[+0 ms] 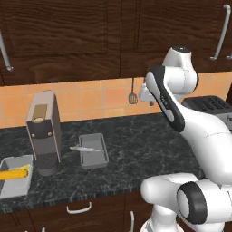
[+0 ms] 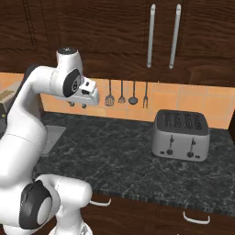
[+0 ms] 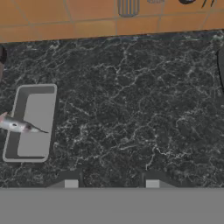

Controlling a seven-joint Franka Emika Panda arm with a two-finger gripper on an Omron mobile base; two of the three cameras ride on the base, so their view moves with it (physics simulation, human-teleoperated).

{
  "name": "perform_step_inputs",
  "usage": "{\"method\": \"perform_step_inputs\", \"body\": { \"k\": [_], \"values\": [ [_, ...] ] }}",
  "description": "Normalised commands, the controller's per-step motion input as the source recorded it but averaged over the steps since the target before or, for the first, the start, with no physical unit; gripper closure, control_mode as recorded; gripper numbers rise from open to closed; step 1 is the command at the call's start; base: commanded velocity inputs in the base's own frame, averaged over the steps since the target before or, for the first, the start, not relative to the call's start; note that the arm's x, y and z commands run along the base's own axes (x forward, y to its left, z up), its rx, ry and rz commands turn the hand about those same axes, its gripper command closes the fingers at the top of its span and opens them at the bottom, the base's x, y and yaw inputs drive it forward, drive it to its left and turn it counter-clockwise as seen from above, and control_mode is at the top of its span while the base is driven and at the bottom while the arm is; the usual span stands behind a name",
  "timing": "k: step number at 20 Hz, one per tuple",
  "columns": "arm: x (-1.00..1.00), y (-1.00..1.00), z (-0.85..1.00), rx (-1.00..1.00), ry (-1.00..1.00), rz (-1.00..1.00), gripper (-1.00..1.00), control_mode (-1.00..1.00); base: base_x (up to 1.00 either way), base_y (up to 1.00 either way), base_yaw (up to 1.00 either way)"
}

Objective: Take the meat container that has the fish and place it on the second highest rack of the freezer. Then take the vegetable container that has the lemon wedge and corn and place it on the highest rack of the freezer.

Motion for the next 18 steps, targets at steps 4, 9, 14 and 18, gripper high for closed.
{"method": "perform_step_inputs", "body": {
  "k": [4, 9, 14, 18],
  "values": [
    [-0.59, 0.19, 0.0, -0.01, -0.08, 0.09, -1.0, -1.0, 0.0, 0.0, 0.0],
    [-0.86, 0.68, -0.01, -0.12, -0.23, 0.36, -1.0, -1.0, 0.0, 0.0, 0.0],
    [-0.36, 0.96, -0.27, -0.18, 0.0, 0.57, -1.0, -1.0, 0.0, 0.0, 0.0],
    [-0.03, 0.66, -0.32, -0.1, 0.09, 0.67, -1.0, -1.0, 0.0, 0.0, 0.0]
  ]
}}
